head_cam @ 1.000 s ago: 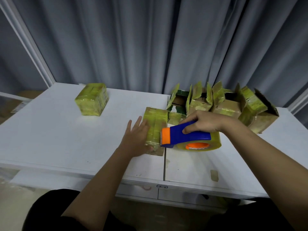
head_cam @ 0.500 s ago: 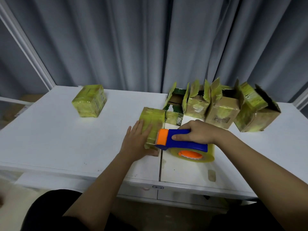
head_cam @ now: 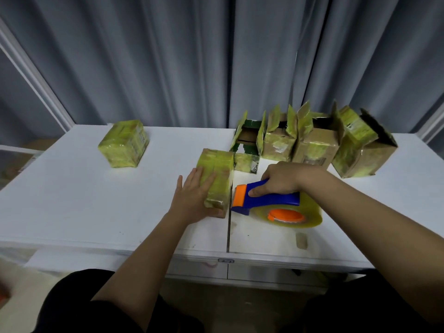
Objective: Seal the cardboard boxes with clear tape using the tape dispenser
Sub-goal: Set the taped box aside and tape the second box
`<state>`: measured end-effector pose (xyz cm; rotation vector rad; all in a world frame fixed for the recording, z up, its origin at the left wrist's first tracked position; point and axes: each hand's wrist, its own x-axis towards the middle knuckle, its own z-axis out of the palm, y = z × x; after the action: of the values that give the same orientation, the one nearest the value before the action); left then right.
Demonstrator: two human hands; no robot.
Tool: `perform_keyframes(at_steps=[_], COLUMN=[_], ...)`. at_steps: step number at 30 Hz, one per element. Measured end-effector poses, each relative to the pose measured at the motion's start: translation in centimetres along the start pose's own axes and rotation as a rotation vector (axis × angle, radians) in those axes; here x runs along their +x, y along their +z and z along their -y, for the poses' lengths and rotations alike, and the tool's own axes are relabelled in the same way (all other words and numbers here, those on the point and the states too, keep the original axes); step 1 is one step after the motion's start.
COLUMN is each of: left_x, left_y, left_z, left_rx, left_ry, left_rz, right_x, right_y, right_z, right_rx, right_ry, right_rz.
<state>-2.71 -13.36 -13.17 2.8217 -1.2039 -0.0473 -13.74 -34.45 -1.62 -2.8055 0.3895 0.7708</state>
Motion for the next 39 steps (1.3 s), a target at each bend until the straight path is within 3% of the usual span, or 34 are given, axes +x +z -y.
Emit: perform_keyframes(at_steps=[12, 16, 22, 39], left_x=[0.2, 0.4, 0.5, 0.3], left_y=[0.4, 0.7, 0.5, -0.8], left_z=[0.0, 0.5, 0.9, 0.4], left_rx=[-0.038, -0.070, -0.069, -0.104], left_ry=[0.020, 0.025, 0.049, 0.022], left_rz=[-0.068, -0.088, -0.107, 0.011], right_x=[2.1, 1.0, -1.3, -3.7], right_y=[-1.0, 0.4, 2.4, 3.1], right_z=[3.8, 0.8, -3.2, -5.0], right_rx=[-0.133, 0.078, 0.461, 0.523], right_ry=[0.034, 0.002, -0.061, -0.058], right_rz=[0.042, 0.046, -0.138, -0.183])
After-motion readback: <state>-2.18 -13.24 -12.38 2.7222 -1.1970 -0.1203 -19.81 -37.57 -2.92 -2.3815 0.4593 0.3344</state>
